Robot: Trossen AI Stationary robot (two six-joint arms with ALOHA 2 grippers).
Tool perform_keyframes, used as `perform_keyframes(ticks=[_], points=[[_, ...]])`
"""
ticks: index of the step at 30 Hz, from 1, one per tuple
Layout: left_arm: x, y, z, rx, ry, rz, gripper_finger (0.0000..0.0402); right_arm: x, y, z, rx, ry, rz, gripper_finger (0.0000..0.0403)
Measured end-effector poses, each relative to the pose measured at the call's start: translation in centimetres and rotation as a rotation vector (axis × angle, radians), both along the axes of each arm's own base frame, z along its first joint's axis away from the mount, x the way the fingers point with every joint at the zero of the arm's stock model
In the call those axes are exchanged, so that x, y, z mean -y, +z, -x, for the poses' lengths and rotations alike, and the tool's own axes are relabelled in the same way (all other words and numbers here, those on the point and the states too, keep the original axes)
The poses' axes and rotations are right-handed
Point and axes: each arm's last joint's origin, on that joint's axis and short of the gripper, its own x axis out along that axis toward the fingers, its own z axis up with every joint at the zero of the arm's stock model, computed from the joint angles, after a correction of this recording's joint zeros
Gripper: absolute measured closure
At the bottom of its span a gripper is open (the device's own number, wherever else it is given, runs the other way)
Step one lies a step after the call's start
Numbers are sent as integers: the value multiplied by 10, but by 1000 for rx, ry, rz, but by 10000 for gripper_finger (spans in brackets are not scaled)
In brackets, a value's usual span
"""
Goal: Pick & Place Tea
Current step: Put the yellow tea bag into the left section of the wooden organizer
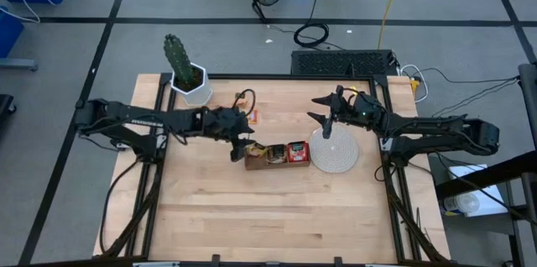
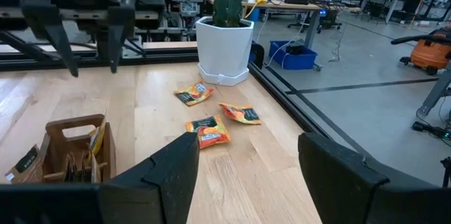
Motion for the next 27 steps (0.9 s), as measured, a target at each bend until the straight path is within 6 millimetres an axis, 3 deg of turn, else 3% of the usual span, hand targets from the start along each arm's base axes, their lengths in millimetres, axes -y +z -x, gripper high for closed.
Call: perform_keyframes(ticks=[4, 14, 22, 27], points=[[-5, 12, -6, -39, -34, 35, 244, 0, -1, 0, -9, 1, 0, 177], [-16, -27, -21, -232, -2, 75, 254, 0, -1, 0, -13, 1, 2, 177], [-17, -41, -30, -249, -26, 100, 236, 0, -2, 0, -15, 1, 1, 177], [-17, -47, -30, -285, -28, 102, 249, 0, -2, 0, -16, 1, 1, 177]])
